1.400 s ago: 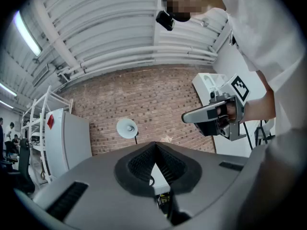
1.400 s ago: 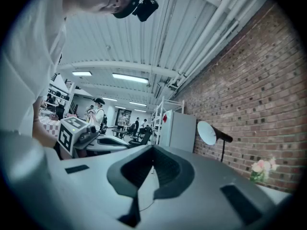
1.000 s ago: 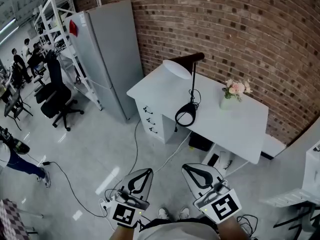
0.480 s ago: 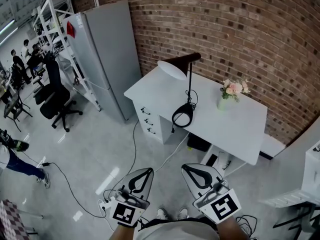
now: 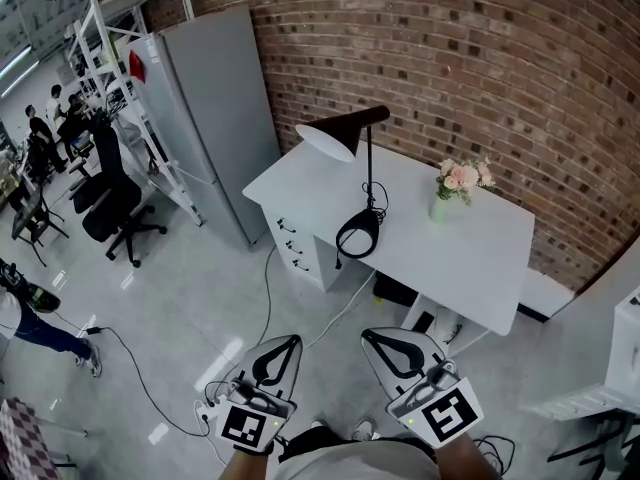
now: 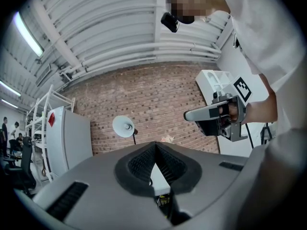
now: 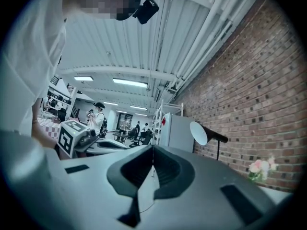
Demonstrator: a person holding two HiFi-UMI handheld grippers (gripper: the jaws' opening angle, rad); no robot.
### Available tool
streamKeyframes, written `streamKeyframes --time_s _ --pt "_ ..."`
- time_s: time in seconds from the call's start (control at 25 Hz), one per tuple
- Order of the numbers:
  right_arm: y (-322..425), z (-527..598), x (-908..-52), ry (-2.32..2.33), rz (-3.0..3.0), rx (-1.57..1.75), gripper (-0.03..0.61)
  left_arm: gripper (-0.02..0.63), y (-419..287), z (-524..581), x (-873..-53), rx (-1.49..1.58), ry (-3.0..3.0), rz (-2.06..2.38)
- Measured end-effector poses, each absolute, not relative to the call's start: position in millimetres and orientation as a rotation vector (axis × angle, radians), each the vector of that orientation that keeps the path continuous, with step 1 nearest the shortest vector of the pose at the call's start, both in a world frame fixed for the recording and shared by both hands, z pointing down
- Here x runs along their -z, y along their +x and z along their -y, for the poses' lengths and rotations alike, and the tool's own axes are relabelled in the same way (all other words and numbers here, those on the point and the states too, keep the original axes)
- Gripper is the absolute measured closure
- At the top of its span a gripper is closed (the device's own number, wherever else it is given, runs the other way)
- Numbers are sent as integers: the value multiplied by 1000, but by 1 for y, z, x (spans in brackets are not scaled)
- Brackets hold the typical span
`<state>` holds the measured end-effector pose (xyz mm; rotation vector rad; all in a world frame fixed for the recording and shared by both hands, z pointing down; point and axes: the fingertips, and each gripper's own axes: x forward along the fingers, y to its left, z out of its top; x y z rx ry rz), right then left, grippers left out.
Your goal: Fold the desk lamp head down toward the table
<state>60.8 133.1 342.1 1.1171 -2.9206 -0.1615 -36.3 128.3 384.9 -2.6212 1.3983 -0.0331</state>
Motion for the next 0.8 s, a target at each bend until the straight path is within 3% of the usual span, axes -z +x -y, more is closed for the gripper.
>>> streamKeyframes --time_s 0.8 --pt "15 -110 -358 882 3026 87 560 606 -72 -122 -401 76 -2548 -1591"
